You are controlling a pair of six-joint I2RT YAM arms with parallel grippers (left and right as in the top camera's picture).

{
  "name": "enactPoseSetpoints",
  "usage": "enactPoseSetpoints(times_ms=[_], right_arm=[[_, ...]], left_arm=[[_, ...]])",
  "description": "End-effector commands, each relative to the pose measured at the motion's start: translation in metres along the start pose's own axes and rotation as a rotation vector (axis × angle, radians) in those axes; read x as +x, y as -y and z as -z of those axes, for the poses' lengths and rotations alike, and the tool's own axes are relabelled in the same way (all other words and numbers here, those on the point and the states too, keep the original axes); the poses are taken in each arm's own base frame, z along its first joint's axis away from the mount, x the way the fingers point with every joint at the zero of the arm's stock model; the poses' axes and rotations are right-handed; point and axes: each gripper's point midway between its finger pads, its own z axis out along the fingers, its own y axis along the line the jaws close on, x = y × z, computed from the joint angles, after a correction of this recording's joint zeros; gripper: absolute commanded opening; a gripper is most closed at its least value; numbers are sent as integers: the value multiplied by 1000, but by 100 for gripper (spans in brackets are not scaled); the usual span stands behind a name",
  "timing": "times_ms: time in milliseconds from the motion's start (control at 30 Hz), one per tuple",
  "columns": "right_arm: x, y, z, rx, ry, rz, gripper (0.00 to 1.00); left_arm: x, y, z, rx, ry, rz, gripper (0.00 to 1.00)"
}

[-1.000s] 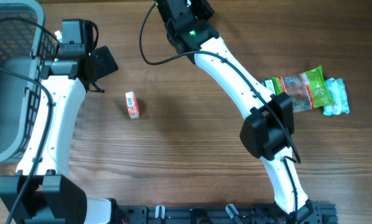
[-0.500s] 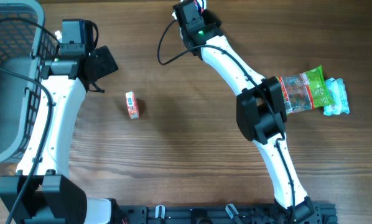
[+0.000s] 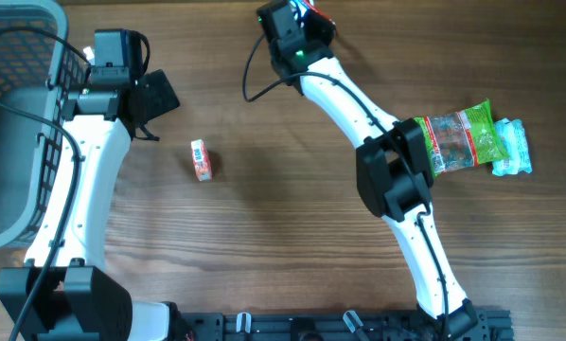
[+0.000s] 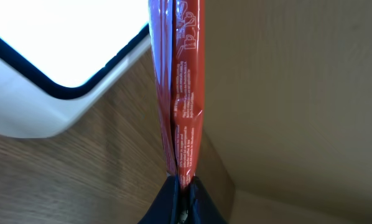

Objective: Scan the item barcode
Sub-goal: 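Hold the red packet in front of the scanner window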

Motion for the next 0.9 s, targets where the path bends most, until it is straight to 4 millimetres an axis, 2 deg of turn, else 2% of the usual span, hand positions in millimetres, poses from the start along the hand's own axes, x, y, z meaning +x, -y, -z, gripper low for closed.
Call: enactPoseSetpoints(times_ms=[0, 200, 367, 600, 700, 867], right_arm=[[-2, -8, 7, 33, -22, 52, 4], [1, -4, 10, 63, -50, 81, 4], [10, -14, 12, 35, -77, 43, 4], [12, -23, 14, 4, -80, 56, 4], [11, -30, 14, -34, -66, 65, 5], [12, -57, 17, -150, -39, 92, 4]], left_arm=[[-5, -3, 2, -10, 14, -5, 100], [-5, -3, 2, -10, 14, -5, 100], [-5, -3, 2, -10, 14, -5, 100], [-5, -3, 2, -10, 14, -5, 100], [-5, -3, 2, -10, 14, -5, 100], [-5, -3, 2, -10, 14, -5, 100]])
